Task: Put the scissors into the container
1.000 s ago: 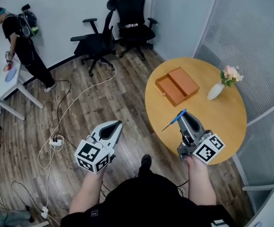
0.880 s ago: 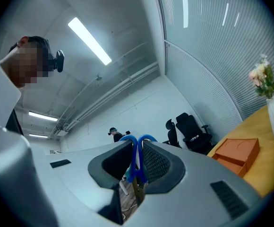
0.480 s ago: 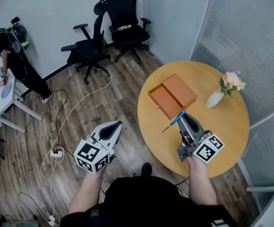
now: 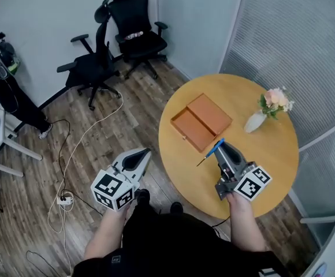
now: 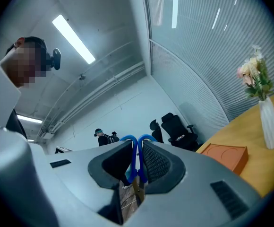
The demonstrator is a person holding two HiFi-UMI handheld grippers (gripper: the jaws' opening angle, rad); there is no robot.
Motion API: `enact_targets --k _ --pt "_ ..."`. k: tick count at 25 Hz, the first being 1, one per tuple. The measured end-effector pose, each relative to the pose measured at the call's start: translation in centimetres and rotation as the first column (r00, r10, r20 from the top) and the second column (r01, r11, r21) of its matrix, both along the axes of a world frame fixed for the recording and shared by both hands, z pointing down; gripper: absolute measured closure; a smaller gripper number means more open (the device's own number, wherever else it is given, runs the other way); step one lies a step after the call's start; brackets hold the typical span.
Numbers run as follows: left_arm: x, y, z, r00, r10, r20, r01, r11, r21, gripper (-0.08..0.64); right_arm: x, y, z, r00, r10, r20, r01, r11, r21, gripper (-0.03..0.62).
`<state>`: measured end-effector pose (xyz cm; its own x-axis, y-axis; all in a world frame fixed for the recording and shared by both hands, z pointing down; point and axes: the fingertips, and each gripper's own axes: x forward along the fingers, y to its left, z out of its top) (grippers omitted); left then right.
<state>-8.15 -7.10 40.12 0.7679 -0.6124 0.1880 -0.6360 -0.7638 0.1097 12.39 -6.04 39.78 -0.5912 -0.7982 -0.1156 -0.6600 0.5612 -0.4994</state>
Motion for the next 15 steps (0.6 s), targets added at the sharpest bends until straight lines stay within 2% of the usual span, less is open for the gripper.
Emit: enact_targets --k 6,15 --pt "-3.0 -4.8 0.9 0.999 0.054 0.0 -0.054 0.998 -0.027 0.546 -3.1 -2.8 -0.3 0.998 0.058 -0.017 -0.058 0.998 -0.008 0.508" --pt "-6.2 -11.3 1.1 0.989 0.145 0.012 -0.145 0.989 -0.007 0.546 -6.4 -6.7 -1.2 0.984 0.175 -0.036 -0.175 0.985 0.005 0.508"
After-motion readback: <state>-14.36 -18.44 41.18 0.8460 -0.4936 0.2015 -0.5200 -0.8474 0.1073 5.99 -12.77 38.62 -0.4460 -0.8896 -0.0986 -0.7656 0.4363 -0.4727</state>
